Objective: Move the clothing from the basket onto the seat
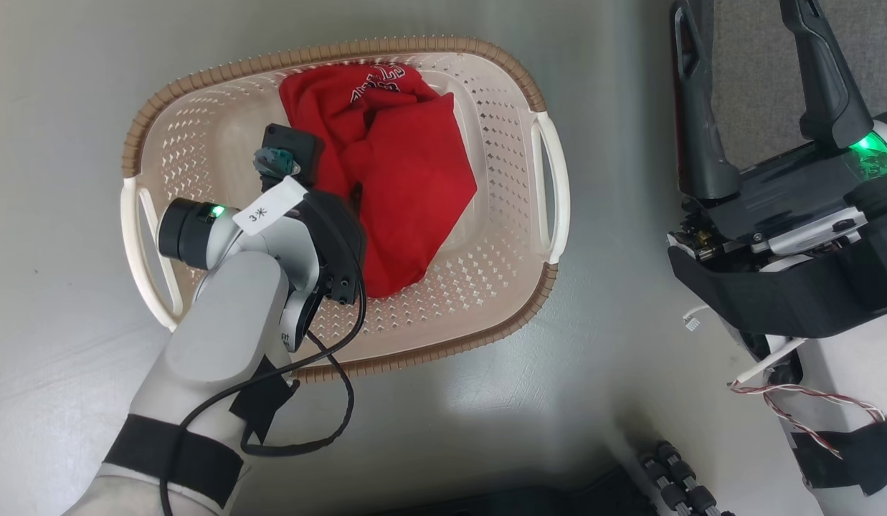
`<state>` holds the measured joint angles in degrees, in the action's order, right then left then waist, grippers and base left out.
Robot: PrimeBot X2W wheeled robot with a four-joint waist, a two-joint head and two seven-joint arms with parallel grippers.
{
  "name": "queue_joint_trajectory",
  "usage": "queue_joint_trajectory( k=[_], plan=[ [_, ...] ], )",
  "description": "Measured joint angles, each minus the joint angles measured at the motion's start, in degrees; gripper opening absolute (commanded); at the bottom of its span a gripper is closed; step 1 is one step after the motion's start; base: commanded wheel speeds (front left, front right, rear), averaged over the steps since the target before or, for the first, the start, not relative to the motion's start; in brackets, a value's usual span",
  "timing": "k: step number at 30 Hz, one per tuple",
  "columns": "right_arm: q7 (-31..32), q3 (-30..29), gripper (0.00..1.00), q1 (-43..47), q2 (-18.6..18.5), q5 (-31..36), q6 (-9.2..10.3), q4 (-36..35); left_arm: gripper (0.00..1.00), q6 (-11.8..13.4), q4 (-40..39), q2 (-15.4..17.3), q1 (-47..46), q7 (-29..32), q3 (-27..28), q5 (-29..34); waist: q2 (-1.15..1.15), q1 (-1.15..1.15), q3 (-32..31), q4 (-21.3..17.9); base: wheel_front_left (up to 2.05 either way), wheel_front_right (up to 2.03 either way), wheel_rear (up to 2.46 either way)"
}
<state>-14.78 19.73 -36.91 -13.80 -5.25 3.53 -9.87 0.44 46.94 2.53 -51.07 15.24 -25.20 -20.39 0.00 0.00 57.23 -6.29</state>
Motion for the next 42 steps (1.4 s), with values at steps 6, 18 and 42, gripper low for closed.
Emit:
queue_joint_trajectory(
  k=[6,18,42],
  plan=[
    [0.0,-0.2,1.0,0.3,-0.2,0.0,0.05,-0.3,1.0,-0.5,1.4,-0.1,0.0,-0.7,-0.8,-0.2,0.0,0.0,0.2,0.0,0.0,0.0,0.0],
    [0.0,0.1,1.0,1.0,-0.4,0.3,0.07,-1.3,1.0,-0.5,3.5,-0.1,-0.3,-1.9,-2.2,-1.1,0.0,0.0,1.0,-0.1,0.0,0.0,0.0],
    [0.0,0.1,1.0,1.0,-0.6,0.3,0.07,-1.1,0.0,0.1,6.0,-0.1,-1.9,-6.1,-5.8,-3.9,0.0,0.0,1.3,-0.4,0.0,0.0,0.0]
  ],
)
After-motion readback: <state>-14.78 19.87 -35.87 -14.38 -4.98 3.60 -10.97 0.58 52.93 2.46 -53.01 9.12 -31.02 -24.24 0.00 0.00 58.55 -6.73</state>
